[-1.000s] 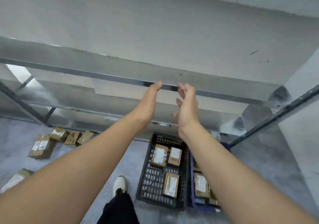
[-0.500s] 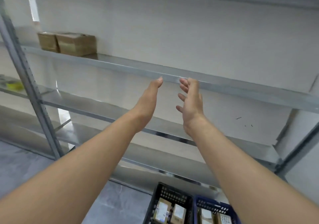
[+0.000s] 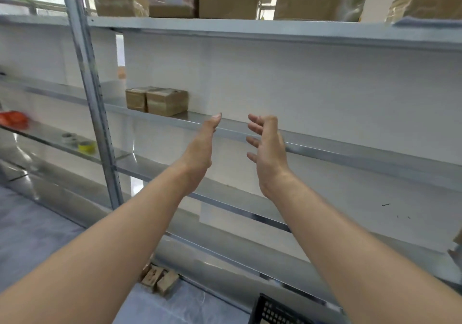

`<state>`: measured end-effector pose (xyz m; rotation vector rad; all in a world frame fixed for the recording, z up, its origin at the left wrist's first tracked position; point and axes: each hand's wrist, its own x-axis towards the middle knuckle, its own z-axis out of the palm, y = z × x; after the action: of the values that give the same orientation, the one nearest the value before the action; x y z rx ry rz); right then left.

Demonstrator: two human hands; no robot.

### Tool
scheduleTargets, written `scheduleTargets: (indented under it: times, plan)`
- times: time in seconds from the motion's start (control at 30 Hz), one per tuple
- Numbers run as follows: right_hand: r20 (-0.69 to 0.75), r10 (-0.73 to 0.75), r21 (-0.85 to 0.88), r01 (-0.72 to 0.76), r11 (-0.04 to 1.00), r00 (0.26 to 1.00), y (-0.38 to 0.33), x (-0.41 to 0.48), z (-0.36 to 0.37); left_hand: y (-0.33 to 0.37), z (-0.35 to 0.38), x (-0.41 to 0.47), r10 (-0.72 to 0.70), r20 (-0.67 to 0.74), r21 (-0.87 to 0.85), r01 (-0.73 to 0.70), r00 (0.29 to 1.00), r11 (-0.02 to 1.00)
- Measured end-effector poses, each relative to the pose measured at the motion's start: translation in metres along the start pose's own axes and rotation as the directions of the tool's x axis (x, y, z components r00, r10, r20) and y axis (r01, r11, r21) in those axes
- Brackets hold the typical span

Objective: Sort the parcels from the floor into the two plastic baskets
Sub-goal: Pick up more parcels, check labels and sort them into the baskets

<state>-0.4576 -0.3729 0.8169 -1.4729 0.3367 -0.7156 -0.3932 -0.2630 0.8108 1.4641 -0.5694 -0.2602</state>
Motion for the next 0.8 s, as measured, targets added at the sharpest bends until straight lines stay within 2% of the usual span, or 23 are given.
scheduleTargets:
  times: [0.17, 0.3, 0.57, 0.8]
  plan:
    - [-0.003, -0.015, 0.013, 0.015, 1.0, 1.0, 0.008, -0.006, 0.062, -0.004, -0.067, 0.007, -0.005, -0.024, 0.0, 0.005, 1.0, 1.0]
    - [0.049, -0.012, 0.018, 0.011, 1.0, 0.999, 0.023, -0.016, 0.127, -0.011, -0.131, 0.006, 0.012, -0.045, 0.04, -0.011, 0.999, 0.999]
    - [0.165, 0.05, 0.039, -0.057, 0.998, 0.985, 0.05, -0.027, 0.253, -0.026, -0.25, -0.009, -0.056, -0.12, 0.058, 0.063, 0.991, 0.996]
    - [0.265, 0.133, 0.001, -0.138, 0.99, 0.955, 0.092, -0.027, 0.318, -0.05, -0.311, -0.012, -0.175, -0.25, -0.021, 0.175, 0.952, 0.984]
